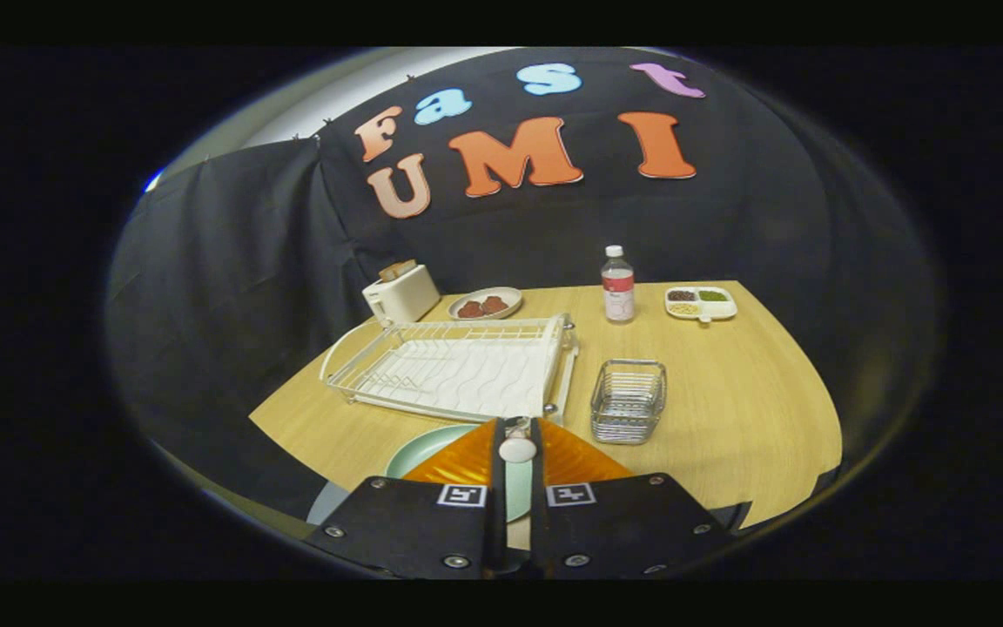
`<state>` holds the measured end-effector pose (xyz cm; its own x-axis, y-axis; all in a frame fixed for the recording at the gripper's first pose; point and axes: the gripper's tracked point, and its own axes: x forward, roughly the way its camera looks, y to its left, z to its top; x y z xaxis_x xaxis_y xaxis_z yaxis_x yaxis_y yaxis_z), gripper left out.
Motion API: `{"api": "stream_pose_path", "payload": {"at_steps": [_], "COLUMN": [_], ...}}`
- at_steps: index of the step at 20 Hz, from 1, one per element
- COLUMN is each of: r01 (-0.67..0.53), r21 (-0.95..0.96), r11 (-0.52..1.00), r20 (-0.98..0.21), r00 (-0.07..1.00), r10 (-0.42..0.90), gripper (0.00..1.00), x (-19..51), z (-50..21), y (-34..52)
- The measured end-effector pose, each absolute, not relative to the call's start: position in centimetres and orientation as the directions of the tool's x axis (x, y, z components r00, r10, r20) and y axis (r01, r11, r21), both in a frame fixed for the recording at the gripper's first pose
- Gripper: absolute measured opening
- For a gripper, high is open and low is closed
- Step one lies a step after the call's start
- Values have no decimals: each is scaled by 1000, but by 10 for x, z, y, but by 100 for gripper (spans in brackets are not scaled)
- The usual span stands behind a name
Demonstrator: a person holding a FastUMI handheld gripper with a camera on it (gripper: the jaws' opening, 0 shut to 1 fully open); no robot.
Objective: Take the plate from the dish rack, then take the spoon from the basket and place it into the plate.
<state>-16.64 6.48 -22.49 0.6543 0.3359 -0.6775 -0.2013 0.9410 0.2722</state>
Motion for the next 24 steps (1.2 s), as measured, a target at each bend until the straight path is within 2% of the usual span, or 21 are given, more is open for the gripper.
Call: {"api": "stream_pose_path", "payload": {"at_steps": [7, 15, 20, 24], "r01": [-322, -372, -314, -245], "r21": [352, 413, 455, 456], "r11": [879, 831, 833, 856], "r20": [-685, -703, -718, -744], "r00": [551, 450, 425, 423], "r10": [477, 551, 552, 517], "gripper": [11, 11, 14, 26], "x": [-177, -195, -204, -208], "z": [-255, -298, -311, -321], "y": [114, 142, 132, 114]}}
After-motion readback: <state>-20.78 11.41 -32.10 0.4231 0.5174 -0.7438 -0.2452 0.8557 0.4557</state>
